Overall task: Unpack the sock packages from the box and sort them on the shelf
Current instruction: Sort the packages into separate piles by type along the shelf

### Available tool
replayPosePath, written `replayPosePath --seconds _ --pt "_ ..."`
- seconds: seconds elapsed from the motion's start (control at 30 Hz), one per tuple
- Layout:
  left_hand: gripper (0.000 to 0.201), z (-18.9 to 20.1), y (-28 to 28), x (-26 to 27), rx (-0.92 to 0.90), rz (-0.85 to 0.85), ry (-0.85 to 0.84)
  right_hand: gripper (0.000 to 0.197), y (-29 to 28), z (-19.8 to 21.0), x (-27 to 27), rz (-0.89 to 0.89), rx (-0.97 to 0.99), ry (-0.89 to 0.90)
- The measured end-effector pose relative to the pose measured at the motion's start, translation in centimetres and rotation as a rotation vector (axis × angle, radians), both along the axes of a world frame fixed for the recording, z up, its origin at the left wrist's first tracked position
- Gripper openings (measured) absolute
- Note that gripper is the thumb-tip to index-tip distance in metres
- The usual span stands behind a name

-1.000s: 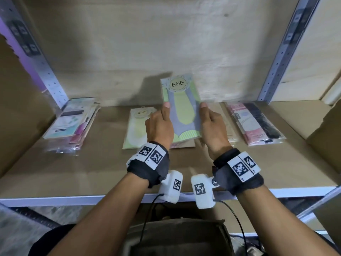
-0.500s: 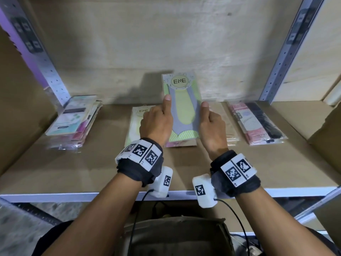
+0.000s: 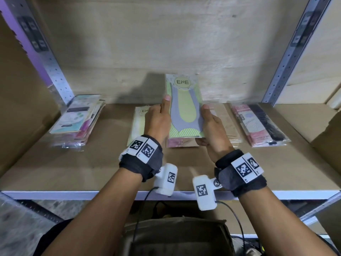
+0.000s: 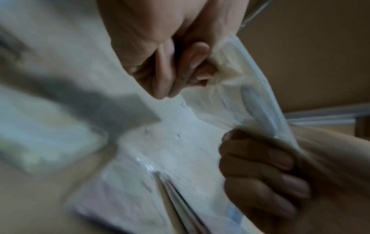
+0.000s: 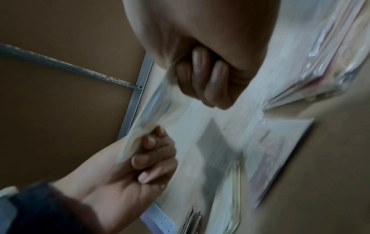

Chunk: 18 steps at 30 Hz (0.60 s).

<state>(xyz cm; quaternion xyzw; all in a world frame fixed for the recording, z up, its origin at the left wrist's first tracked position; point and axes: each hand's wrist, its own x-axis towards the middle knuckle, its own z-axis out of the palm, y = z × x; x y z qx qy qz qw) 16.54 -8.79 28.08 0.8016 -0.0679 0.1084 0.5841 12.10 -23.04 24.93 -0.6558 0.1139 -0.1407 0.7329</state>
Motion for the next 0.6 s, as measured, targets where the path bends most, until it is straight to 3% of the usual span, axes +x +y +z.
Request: replayPosePath --seconds 0.23,0.4,0.5,0.6 --pt "0.061 1.8 1.9 0.6 0.199 0.024 -0.034 0.061 -0.7 0.2 -1.0 0.251 -0.229 0.023" --pt "0.055 0.4 1.2 -0.2 0.219 -0.011 -0.095 0.050 -0.5 0.7 -1.2 0.234 -0.162 -0.023" --pt "0.054 0.2 0.9 -0.3 0.115 -0.025 -0.129 0.035 0.0 1.1 -1.4 0.243 -0.082 -0.126" --pt "0.049 0.1 0.8 -0.3 -0.050 -0.067 -0.082 0.043 0.2 1.0 -1.5 0.248 0.044 -0.143"
